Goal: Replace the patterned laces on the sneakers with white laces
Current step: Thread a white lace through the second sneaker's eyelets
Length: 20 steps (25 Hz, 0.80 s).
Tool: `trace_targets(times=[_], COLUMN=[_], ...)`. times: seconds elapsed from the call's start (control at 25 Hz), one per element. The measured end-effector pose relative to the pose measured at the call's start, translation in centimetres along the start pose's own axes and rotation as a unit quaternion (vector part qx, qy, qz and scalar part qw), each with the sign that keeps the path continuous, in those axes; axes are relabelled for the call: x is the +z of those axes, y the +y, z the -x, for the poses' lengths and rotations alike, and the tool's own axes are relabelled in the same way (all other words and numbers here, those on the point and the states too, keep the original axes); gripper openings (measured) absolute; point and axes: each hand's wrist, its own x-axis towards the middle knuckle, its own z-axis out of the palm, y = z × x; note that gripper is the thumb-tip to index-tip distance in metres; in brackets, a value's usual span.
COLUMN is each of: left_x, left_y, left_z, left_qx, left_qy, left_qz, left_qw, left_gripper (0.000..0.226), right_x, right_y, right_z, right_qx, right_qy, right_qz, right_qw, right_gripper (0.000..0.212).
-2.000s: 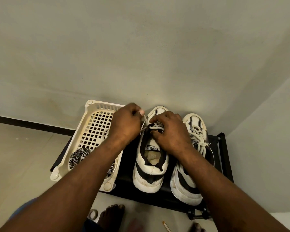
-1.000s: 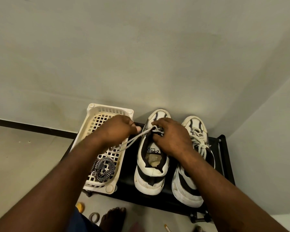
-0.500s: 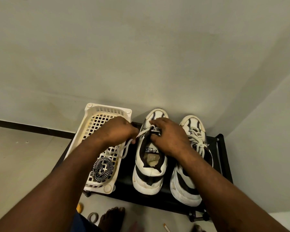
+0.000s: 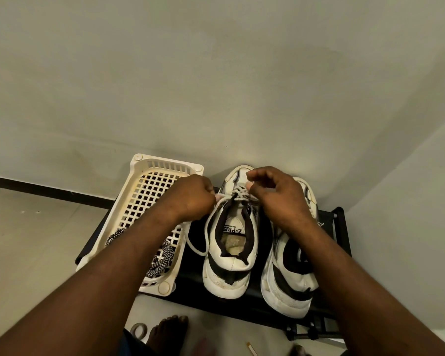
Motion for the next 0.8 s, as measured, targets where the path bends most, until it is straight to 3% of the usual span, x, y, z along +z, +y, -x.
trace_targets(times=[0.08, 0.2, 0.24, 0.32, 0.44, 0.6, 0.72, 0.8], left_x=[-1.0, -2.8, -3.0, -2.7, -2.1, -1.9, -1.3, -1.1], left_y=[0.7, 1.9, 2.3, 2.7, 3.2, 3.0, 1.6, 0.1], left_z=[0.7, 1.8, 2.2, 2.7, 2.8, 2.1, 0.9, 0.0], left_qx=[0.013, 0.079, 0.102, 0.123, 0.104, 0.075, 0.033, -0.014], left_qy=[0.009, -0.007, -0.019, -0.042, -0.052, 0.030, 0.175, 0.209], left_qz=[0.191, 0.499, 0.550, 0.578, 0.563, 0.508, 0.306, 0.111], left_qw=[0.982, 0.863, 0.829, 0.806, 0.818, 0.858, 0.935, 0.972], left_gripper=[0.008, 0.009, 0.012, 0.015, 0.017, 0.010, 0.021, 0.021], right_x=[0.0, 0.0, 0.1, 0.6, 2.1, 1.7, 0.3, -0.7], right_y=[-0.5, -1.8, -2.2, -2.8, -3.2, -3.8, -4.2, -4.2], right_z=[0.1, 0.8, 1.1, 1.8, 2.6, 2.6, 2.1, 1.6], right_qx=[-0.021, -0.066, -0.076, -0.080, -0.067, -0.012, 0.019, 0.021], right_qy=[0.046, 0.052, 0.023, -0.048, -0.087, -0.057, -0.045, -0.015], right_qz=[-0.044, -0.092, -0.113, -0.131, -0.160, -0.232, -0.367, -0.395], right_qw=[0.998, 0.992, 0.990, 0.987, 0.981, 0.971, 0.929, 0.918], right_gripper=[0.008, 0.009, 0.008, 0.025, 0.043, 0.017, 0.014, 0.011])
